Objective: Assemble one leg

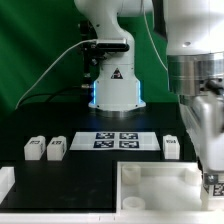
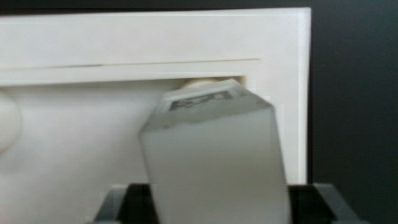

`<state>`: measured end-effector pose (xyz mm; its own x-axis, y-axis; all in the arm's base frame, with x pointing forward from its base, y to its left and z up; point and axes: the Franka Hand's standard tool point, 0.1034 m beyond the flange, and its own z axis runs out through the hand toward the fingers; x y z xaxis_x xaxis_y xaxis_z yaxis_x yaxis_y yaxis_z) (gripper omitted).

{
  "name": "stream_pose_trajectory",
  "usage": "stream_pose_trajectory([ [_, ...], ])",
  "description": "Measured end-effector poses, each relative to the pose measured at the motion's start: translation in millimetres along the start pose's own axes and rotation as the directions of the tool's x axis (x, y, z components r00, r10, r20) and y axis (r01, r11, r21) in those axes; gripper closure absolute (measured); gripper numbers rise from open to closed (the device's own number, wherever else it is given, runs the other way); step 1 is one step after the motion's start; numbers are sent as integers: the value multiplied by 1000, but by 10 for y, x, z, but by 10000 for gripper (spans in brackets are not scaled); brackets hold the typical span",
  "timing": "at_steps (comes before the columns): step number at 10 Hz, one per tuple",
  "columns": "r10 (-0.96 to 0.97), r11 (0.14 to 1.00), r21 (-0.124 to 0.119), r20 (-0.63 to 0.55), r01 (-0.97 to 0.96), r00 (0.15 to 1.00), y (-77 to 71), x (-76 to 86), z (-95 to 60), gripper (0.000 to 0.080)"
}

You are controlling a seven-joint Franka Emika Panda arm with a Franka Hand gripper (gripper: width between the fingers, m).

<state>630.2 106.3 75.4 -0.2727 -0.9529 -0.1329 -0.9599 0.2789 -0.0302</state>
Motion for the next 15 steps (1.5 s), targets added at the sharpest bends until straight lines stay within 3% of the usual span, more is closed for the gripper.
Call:
stream_pose_trajectory([
  [1, 127, 992, 10, 4, -127, 992, 17, 5, -2, 494],
  [4, 175, 984, 12, 5, -175, 985, 22, 5, -9, 494],
  [5, 186, 982, 9, 13, -187, 982, 34, -15, 2, 419],
  [6, 141, 990, 8, 12, -141, 990, 40, -20, 9, 284],
  [7, 140, 990, 8, 12, -140, 990, 41, -22, 10, 284],
  [8, 137, 990, 11, 15, -137, 990, 39, -42, -5, 178],
  [9, 131, 991, 33, 36, -132, 991, 33, -124, -122, 158],
  [11, 124, 991, 48, 58, -127, 991, 56, -212, -306, 151],
  [15, 123, 991, 42, 51, -125, 991, 72, -189, -252, 150],
])
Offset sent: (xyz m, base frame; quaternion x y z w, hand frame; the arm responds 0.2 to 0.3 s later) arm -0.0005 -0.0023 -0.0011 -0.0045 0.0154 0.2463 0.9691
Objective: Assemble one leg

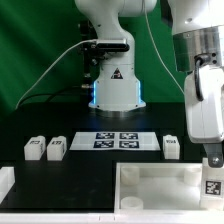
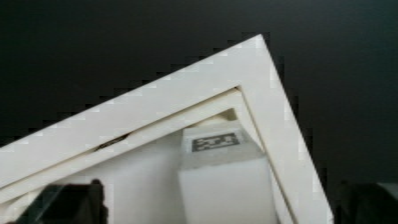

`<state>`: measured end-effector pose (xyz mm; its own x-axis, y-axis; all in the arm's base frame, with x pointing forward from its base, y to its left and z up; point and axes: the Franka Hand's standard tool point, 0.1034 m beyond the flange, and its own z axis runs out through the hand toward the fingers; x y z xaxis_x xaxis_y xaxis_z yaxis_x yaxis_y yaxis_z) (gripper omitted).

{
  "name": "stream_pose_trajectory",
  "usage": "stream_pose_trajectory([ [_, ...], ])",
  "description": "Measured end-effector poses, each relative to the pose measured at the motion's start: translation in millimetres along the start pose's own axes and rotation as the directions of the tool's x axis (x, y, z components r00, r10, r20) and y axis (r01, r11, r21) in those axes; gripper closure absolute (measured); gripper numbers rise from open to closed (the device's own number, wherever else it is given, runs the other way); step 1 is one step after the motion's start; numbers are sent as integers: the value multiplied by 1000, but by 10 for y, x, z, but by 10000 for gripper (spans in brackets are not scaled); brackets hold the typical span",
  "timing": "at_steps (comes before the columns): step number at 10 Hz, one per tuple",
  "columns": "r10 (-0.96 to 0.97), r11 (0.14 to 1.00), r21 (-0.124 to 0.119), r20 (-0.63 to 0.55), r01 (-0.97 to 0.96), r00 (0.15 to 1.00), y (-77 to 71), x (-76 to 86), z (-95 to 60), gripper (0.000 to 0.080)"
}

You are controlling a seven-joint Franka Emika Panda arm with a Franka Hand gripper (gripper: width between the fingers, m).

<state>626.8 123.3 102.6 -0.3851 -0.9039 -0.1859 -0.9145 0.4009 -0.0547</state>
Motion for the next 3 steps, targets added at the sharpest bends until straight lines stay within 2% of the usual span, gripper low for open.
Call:
stream_pose_trajectory([
  [3, 0, 1000, 0, 0, 0, 1000, 2, 0, 2, 150],
])
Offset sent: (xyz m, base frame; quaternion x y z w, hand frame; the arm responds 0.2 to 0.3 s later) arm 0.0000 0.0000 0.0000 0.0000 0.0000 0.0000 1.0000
